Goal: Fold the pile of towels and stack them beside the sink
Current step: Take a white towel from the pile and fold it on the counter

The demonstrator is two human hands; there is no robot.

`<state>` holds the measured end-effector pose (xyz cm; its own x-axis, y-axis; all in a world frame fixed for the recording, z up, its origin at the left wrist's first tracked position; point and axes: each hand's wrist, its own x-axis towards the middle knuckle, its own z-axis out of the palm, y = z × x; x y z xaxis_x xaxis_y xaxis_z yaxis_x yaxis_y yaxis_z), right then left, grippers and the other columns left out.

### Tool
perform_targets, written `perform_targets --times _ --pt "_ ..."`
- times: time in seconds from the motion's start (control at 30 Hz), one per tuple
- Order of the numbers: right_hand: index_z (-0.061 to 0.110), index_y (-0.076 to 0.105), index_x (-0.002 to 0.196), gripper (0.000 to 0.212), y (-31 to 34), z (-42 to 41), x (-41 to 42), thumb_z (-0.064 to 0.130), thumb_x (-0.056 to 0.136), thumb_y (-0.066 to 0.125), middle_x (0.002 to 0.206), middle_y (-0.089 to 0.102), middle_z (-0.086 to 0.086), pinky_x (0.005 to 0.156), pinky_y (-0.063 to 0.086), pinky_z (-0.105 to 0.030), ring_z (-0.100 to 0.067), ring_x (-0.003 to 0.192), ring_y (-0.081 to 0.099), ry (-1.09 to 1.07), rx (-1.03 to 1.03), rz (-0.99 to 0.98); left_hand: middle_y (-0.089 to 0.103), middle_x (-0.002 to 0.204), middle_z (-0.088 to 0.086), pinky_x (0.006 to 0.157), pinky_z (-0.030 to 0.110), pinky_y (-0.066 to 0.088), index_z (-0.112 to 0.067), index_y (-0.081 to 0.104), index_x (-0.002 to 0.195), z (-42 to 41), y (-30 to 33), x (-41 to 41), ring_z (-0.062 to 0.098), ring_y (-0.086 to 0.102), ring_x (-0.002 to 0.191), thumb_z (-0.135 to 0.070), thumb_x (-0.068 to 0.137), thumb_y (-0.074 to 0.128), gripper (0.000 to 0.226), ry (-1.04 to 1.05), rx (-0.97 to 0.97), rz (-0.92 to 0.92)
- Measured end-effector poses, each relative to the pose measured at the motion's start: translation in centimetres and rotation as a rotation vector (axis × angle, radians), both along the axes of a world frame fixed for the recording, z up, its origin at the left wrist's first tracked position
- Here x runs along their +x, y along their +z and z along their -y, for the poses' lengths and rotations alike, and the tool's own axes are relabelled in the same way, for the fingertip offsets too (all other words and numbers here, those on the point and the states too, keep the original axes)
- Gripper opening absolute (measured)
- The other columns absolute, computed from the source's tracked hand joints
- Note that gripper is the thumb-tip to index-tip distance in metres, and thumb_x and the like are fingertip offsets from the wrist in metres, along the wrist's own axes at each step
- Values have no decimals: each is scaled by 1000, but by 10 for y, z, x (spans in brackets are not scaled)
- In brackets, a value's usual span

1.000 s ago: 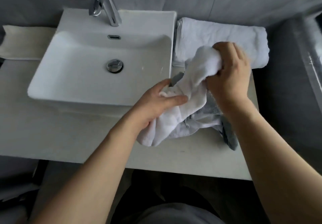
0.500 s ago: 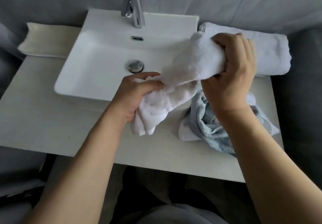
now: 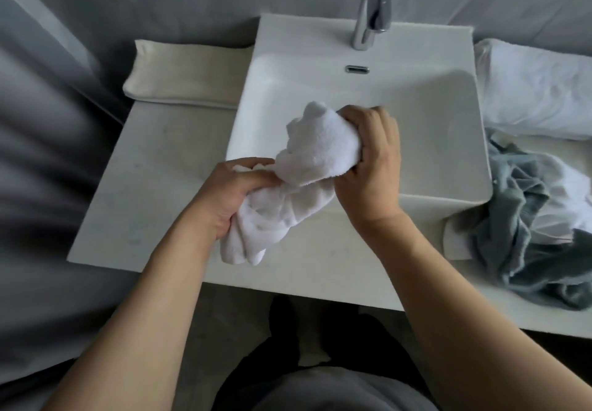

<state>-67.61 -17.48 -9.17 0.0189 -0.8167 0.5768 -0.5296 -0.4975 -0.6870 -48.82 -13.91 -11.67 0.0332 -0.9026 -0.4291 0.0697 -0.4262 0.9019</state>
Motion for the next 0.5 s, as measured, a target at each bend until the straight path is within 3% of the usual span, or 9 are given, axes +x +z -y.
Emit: perform_targets --times 0.17,0.27,0.33,0.5 --pt "3 61 108 43 -16 -3 65 31 77 51 102 60 -10 84 43 -46 -31 92 55 63 191 -18 70 88 14 85 52 55 -12 77 85 -10 -9 62 29 68 86 -19 65 79 22 132 66 6" --pt "2 59 112 42 -18 2 108 22 75 54 105 57 -9 84 44 -49 -29 93 54 127 260 55 74 89 8 78 38 58 -15 78 88 -16 -11 101 26 71 87 -27 62 81 29 218 63 44" --pt "3 59 111 41 -17 7 142 15 72 57 105 57 -9 82 44 -51 -30 93 54 171 280 73 75 89 7 77 35 57 -18 78 89 -19 -13 132 25 72 87 -28 65 81 26 259 64 91" --pt "7 63 106 37 -22 27 229 11 69 62 99 60 -7 83 41 -42 -30 89 54 261 195 -62 78 92 1 63 23 57 -23 78 90 -21 -30 219 17 75 84 -30 74 78 18 443 156 126"
